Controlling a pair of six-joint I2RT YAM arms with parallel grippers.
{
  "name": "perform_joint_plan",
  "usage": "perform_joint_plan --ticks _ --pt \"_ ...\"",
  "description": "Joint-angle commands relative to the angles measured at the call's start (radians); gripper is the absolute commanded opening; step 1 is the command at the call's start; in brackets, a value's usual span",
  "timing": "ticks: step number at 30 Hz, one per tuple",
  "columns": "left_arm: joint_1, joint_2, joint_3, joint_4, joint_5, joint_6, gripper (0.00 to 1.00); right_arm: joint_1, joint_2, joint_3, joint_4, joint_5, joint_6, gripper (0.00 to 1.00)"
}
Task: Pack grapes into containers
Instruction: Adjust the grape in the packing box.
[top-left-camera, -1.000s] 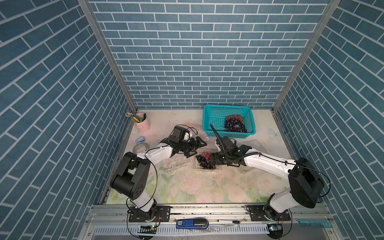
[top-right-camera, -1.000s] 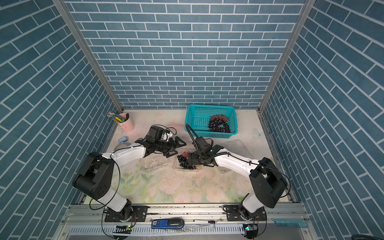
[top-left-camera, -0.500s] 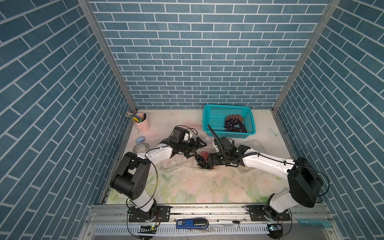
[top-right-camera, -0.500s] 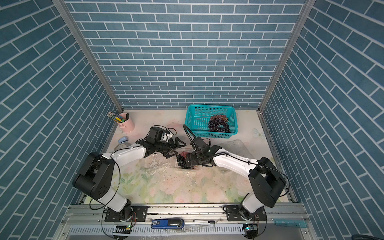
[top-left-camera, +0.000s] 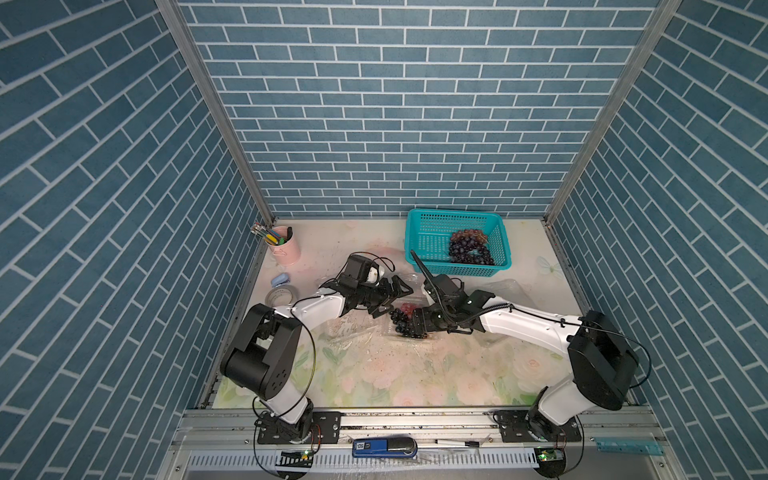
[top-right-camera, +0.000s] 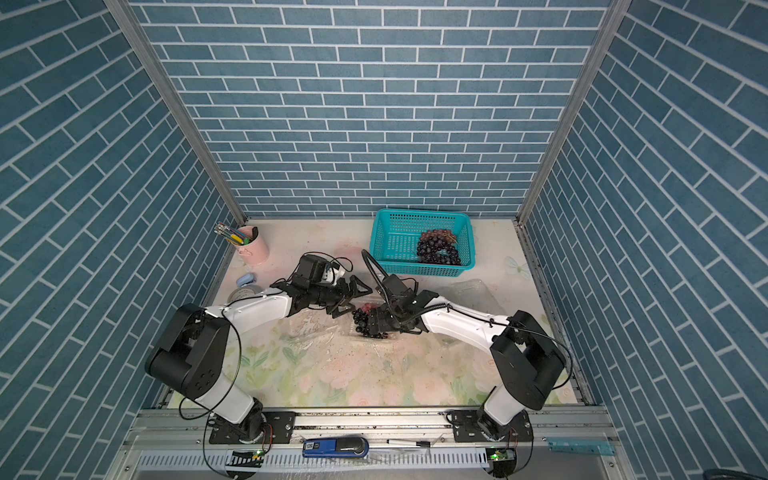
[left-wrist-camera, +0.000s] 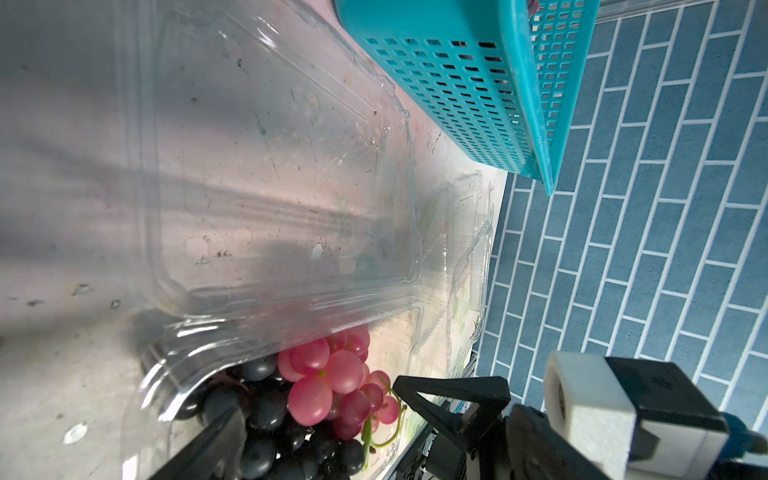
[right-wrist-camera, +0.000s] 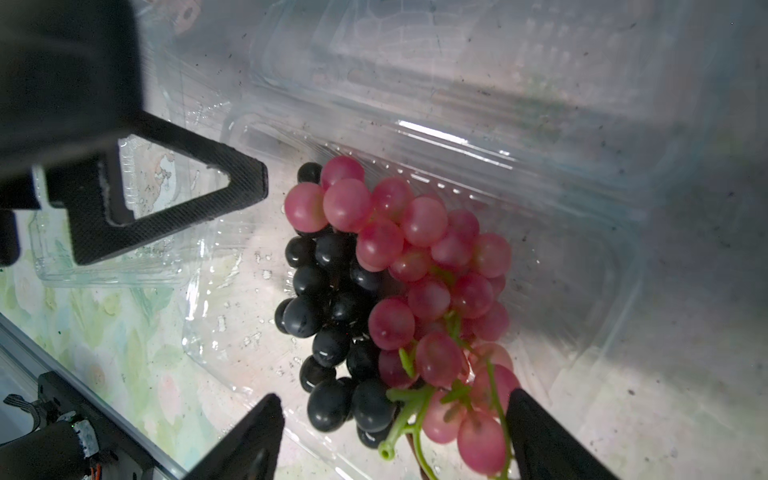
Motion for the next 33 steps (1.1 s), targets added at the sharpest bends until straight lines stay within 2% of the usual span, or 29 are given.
perform_joint_plan --ticks 1,10,14,26,33 --pt "-0.005 0.004 -0.012 0.015 0.008 0.000 1.00 0.011 0.022 0.026 -0.005 -0.006 0.039 0.85" --pt "-0.005 -0.001 -0.017 0.013 0.010 0.001 1.00 0.013 0.064 0.025 -0.011 0.020 0.040 0.85" --pt "-0.005 -0.007 -0.017 0.007 0.010 0.003 1.00 0.013 0.066 0.028 -0.058 0.087 0.013 0.85" --pt "-0.007 -0.016 -0.001 -0.002 0.007 0.000 1.00 0.012 0.012 0.139 -0.131 0.126 -0.092 0.86" --pt "-0.007 -0.023 0.002 -0.017 0.004 0.006 0.99 0.012 -0.061 0.103 -0.141 0.137 -0.060 0.86"
